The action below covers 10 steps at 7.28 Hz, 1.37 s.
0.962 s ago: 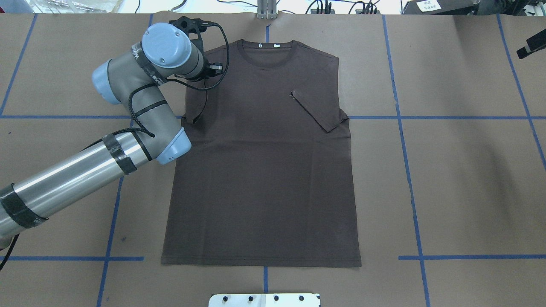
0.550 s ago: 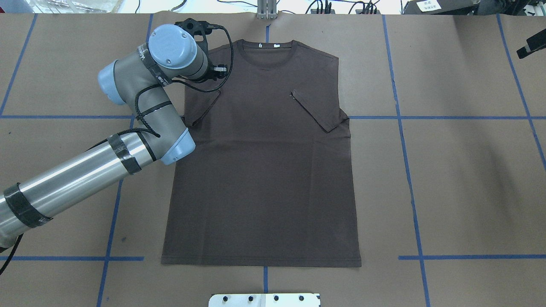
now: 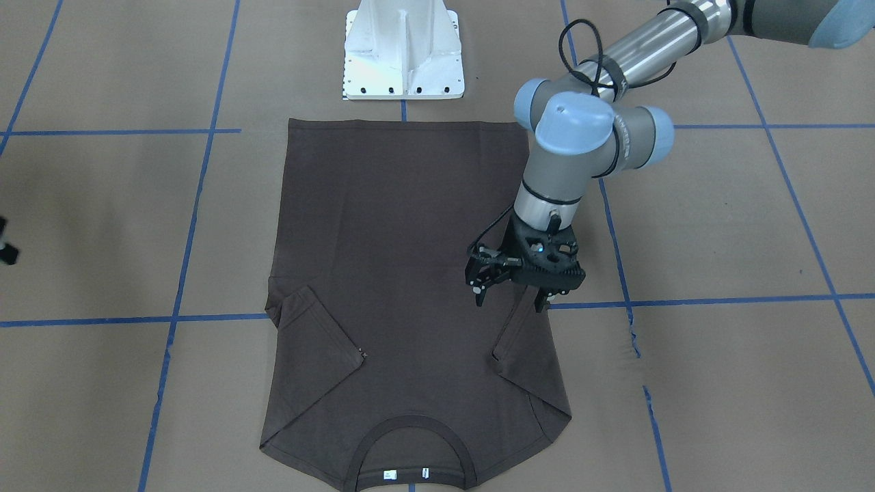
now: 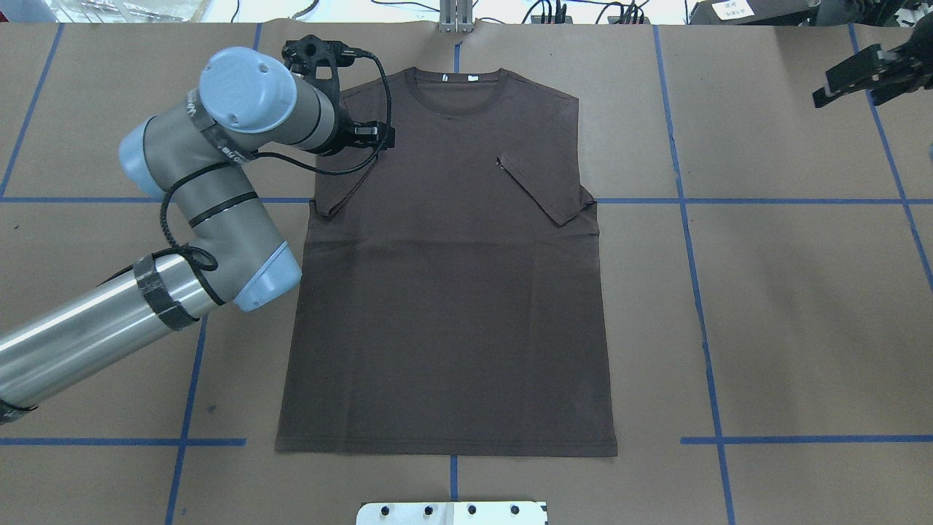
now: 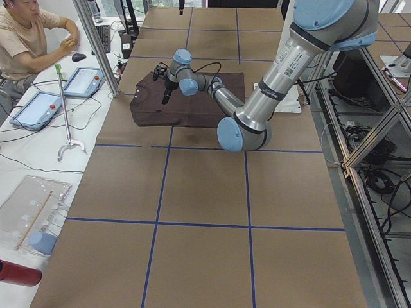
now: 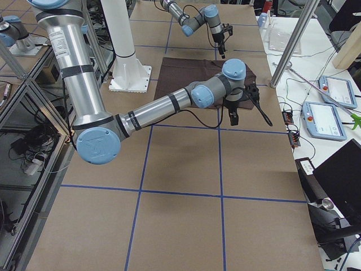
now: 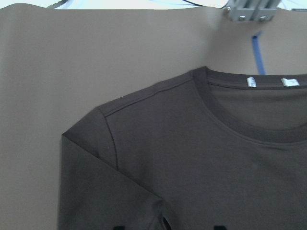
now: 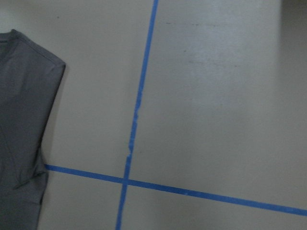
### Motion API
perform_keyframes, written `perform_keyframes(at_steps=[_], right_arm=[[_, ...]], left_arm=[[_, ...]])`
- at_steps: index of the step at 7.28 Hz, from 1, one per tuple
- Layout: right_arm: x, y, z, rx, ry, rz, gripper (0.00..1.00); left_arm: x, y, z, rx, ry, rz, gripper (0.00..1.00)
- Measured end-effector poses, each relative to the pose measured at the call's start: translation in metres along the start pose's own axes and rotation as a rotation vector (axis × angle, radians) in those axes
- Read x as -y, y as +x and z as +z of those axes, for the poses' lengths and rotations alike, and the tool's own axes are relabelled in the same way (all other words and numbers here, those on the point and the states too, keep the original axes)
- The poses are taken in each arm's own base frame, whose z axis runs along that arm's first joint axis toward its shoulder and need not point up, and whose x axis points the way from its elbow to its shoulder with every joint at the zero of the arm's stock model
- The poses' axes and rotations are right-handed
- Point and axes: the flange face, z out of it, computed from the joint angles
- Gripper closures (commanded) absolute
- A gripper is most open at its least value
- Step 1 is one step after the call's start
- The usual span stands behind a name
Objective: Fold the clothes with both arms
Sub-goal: 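Release the sleeve while both grippers move to the hem nearest the robot, then grasp both hem corners nearest the robot with the left and right grippers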
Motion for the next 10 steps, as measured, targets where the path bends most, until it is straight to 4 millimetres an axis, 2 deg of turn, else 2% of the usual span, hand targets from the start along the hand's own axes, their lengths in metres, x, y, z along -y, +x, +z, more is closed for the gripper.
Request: perform_keyframes(at_steps=[1, 2, 3, 4, 6, 7, 8, 9, 10], right_arm=[[-0.033, -0.057, 0.013, -0.005, 0.011, 0.061, 0.00], [-0.076, -0.109, 0.030, -0.013, 0.029, 0.126, 0.00], [-0.125, -0.151, 0.046, -0.015, 0.045, 0.179, 0.00], [-0.172, -0.181, 0.061, -0.018, 0.051, 0.214, 0.00], [-0.270, -0.228, 0.103, -0.010, 0.087, 0.258, 0.01], [-0.309, -0.244, 0.116, 0.002, 0.094, 0.283, 0.01], [-0.340, -0.255, 0.125, 0.008, 0.106, 0.295, 0.02], [-0.359, -0.262, 0.130, 0.011, 0.114, 0.297, 0.01], [-0.369, -0.264, 0.132, 0.012, 0.116, 0.298, 0.01]], left_arm=[[-0.020, -0.003, -0.021, -0.038, -0.003, 0.008, 0.00], [-0.042, -0.007, -0.042, -0.072, -0.010, 0.009, 0.00], [-0.071, -0.010, -0.061, -0.105, -0.028, -0.004, 0.00], [-0.104, -0.010, -0.075, -0.132, -0.059, -0.021, 0.00], [-0.174, -0.005, -0.091, -0.158, -0.133, -0.086, 0.00], [-0.211, -0.014, -0.094, -0.133, -0.151, -0.104, 0.00], [-0.251, -0.023, -0.096, -0.103, -0.178, -0.121, 0.02], [-0.285, -0.027, -0.096, -0.077, -0.206, -0.151, 0.13], [-0.316, -0.028, -0.093, -0.040, -0.225, -0.185, 0.25]])
